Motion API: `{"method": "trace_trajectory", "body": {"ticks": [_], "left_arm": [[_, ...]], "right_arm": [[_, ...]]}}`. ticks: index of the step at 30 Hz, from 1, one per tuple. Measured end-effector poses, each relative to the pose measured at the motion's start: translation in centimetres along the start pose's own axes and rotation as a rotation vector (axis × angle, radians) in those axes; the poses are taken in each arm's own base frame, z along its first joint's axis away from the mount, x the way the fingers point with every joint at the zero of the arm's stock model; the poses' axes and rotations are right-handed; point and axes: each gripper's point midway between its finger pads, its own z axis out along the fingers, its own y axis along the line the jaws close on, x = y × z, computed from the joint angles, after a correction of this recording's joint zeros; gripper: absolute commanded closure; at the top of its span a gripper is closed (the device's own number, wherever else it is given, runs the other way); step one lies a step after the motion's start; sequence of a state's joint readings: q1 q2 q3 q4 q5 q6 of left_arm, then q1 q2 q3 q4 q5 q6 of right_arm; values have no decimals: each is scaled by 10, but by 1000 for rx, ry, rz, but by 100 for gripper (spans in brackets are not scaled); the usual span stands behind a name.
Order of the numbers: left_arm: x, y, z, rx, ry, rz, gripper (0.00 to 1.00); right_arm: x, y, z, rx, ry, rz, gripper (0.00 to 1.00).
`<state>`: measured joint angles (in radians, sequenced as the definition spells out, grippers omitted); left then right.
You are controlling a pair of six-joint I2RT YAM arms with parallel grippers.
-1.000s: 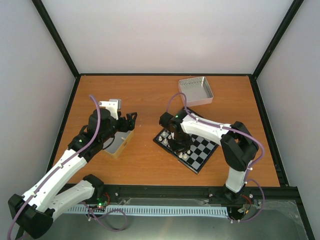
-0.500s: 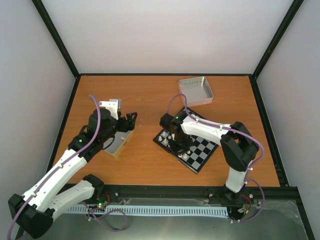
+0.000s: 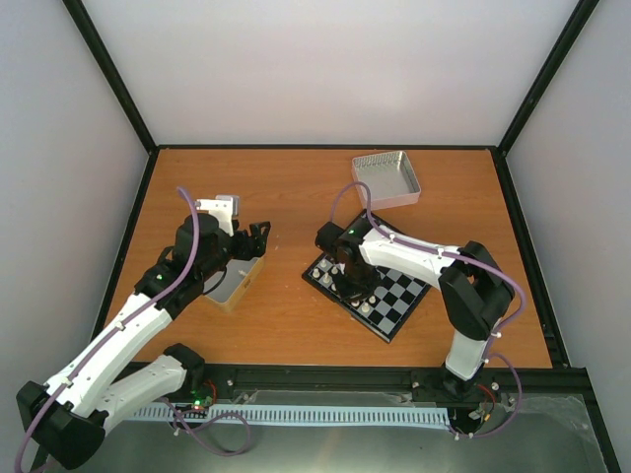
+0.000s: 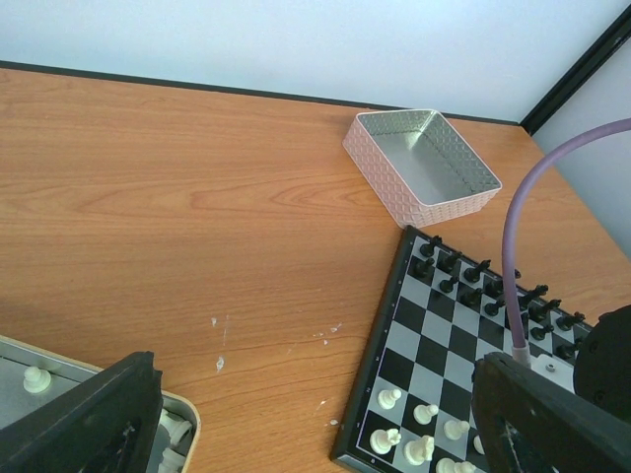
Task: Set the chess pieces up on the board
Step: Place the chess piece on the chessboard.
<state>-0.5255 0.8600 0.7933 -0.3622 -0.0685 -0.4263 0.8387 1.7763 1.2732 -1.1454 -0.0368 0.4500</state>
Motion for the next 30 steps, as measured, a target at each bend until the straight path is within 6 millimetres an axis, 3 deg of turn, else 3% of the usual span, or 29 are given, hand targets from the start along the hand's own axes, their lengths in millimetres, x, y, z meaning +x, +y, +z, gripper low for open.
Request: {"method": "trace_trajectory", "body": {"ticks": [11,16,22,30], "left_arm": [[0,0,0,0,2,0,13],[0,0,0,-1,2,0,13],[1,0,0,-1,3,0,13],[1,0,1,-2,6,0,13]], "right_arm": [[2,-2,6,6,5,4,88],[1,-2,6,6,0,5,77],[0,-1,6,3,-7,8,71],[-15,4,-16,-24,-101,-3,70]]}}
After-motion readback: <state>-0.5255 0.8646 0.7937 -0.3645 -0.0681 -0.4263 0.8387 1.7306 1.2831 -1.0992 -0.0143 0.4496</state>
